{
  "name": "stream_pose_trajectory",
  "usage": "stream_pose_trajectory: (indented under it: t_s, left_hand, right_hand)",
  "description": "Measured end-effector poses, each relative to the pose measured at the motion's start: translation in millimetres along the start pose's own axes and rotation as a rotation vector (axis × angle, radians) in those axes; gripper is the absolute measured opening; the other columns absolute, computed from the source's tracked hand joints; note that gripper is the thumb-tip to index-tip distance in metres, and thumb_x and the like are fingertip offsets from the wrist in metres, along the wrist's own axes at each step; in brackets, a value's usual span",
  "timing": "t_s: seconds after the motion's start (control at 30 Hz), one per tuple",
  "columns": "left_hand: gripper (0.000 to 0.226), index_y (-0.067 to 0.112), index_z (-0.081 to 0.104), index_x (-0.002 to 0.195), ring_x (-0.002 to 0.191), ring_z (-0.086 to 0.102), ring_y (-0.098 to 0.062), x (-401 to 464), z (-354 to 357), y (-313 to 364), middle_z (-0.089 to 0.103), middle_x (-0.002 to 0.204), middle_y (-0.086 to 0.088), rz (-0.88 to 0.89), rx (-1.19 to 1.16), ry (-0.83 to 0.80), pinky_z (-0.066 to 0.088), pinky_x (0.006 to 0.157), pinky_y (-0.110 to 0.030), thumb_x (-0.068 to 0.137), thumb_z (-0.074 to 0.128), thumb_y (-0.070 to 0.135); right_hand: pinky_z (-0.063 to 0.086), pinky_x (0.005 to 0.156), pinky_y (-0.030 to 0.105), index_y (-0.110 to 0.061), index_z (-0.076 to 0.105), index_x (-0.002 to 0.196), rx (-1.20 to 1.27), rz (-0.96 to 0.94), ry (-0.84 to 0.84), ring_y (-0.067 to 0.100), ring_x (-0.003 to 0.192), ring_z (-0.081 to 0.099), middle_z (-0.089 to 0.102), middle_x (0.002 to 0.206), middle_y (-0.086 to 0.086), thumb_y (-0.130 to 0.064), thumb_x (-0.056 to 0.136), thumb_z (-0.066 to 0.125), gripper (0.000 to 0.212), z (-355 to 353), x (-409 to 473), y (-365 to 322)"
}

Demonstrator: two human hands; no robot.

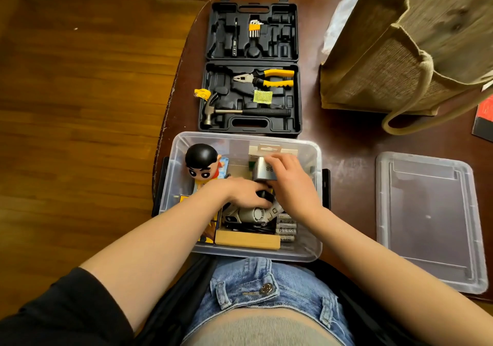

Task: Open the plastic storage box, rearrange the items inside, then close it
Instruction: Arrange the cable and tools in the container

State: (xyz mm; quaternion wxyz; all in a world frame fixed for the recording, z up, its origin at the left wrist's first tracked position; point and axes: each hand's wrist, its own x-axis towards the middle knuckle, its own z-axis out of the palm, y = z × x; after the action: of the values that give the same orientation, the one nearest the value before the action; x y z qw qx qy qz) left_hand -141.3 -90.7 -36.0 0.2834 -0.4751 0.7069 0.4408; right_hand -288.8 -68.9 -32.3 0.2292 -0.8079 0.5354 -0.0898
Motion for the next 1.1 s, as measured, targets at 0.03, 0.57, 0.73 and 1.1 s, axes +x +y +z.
stream_pose_trajectory:
  t_s: [0.03, 0.57, 0.73, 1.1]
  left_hand:
    - [0.054, 0.042, 0.034, 0.141, 0.126, 0.044, -0.029, -1, 0, 1, 0.047, 0.143, -0.003, -0.001, 0.0, 0.006, 0.033, 0.105, -0.041, 0.091, 0.041, 0.06]
    - [0.039, 0.019, 0.066, 0.119, 0.106, 0.059, -0.019, -8, 16, -5, 0.066, 0.12, -0.002, 0.006, -0.311, 0.411, 0.048, 0.088, -0.033, 0.087, 0.064, 0.042]
    - [0.027, 0.016, 0.069, 0.114, 0.106, 0.059, -0.012, -15, 17, -13, 0.067, 0.119, 0.0, 0.013, -0.342, 0.435, 0.044, 0.087, -0.023, 0.09, 0.062, 0.026]
    - [0.04, 0.02, 0.054, 0.13, 0.128, 0.04, -0.018, -25, 20, -25, 0.051, 0.135, -0.002, -0.036, -0.334, 0.472, 0.029, 0.098, -0.024, 0.091, 0.06, 0.016]
  right_hand:
    - [0.052, 0.07, 0.041, -0.003, 0.051, 0.129, -0.041, 0.002, -0.019, 0.031, 0.121, 0.044, 0.051, 0.13, 0.012, -0.007, 0.081, 0.065, 0.05, 3, 2, 0]
    - [0.051, 0.078, 0.036, -0.011, 0.069, 0.103, 0.038, 0.097, 0.082, 0.024, 0.089, 0.063, 0.068, 0.102, 0.004, -0.006, 0.091, 0.052, 0.021, -54, -14, 19]
    - [0.049, 0.088, 0.036, -0.012, 0.066, 0.109, -0.286, -0.015, -0.365, 0.025, 0.106, 0.053, 0.063, 0.111, 0.006, -0.007, 0.086, 0.052, 0.028, -35, -19, 7]
    - [0.036, 0.063, 0.026, -0.012, 0.051, 0.072, -0.605, -0.04, -0.612, 0.024, 0.078, 0.058, 0.054, 0.075, 0.001, -0.001, 0.085, 0.047, 0.017, -30, 6, -3]
